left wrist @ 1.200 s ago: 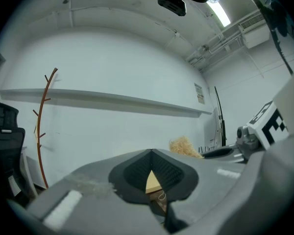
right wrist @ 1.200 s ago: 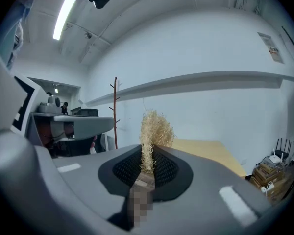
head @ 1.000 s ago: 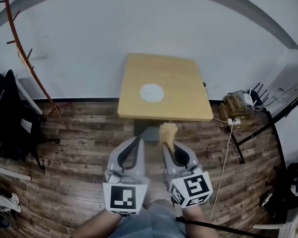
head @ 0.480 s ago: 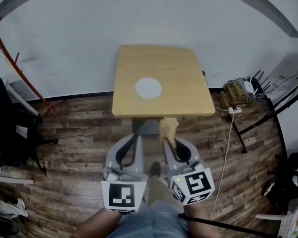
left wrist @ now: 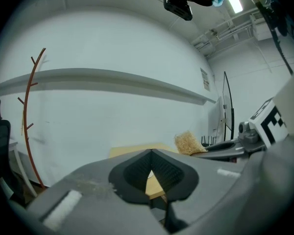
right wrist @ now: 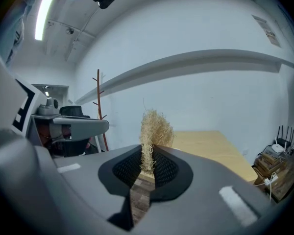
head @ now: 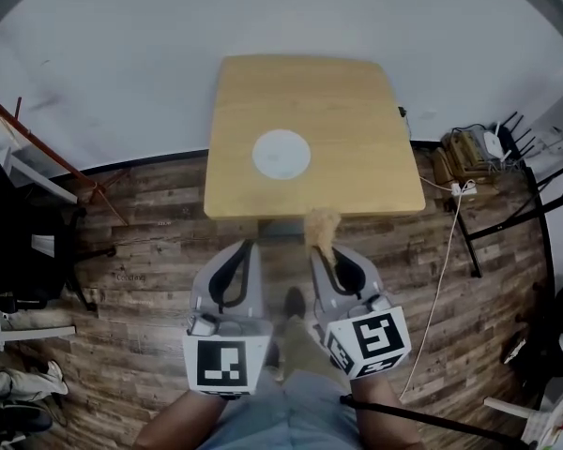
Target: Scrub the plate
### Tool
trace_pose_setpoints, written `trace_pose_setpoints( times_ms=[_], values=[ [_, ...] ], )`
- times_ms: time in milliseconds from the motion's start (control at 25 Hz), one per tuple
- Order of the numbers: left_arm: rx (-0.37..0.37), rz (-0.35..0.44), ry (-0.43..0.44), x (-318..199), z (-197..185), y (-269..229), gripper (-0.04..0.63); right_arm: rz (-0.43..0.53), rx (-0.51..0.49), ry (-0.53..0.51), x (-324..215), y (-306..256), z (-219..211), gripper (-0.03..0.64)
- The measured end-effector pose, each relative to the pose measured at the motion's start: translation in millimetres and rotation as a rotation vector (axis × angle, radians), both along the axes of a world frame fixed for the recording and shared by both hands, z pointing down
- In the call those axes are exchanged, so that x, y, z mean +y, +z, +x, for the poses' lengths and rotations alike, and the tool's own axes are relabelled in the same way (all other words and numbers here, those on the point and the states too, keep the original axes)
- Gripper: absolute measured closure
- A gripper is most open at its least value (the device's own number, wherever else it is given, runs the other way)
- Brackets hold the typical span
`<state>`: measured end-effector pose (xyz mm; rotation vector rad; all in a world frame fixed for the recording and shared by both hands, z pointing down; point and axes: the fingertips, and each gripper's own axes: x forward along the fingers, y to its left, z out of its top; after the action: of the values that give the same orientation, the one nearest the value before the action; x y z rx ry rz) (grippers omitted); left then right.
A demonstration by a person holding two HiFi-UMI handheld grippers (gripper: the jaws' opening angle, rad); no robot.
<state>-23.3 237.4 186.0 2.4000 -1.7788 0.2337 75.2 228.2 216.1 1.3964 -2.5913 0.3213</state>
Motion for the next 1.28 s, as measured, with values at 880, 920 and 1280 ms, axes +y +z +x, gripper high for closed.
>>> trace_pose_setpoints(
  times_ms=[880, 920, 1280],
  values=[
    [-0.091, 0.122, -0.163, -102, 18, -51, 0.574, 0.115, -0.071, -0.153, -135, -47, 13, 0.574],
    [-0.088, 0.128, -0.168, -105, 16, -52, 0.574, 0.118, -0.069, -0.156, -138, -47, 12, 0.574],
    [-0.042, 0.100, -0.180, -136, -8, -35, 0.574, 0.099, -0.024, -0.150, -169, -37, -6, 0.574]
  ],
)
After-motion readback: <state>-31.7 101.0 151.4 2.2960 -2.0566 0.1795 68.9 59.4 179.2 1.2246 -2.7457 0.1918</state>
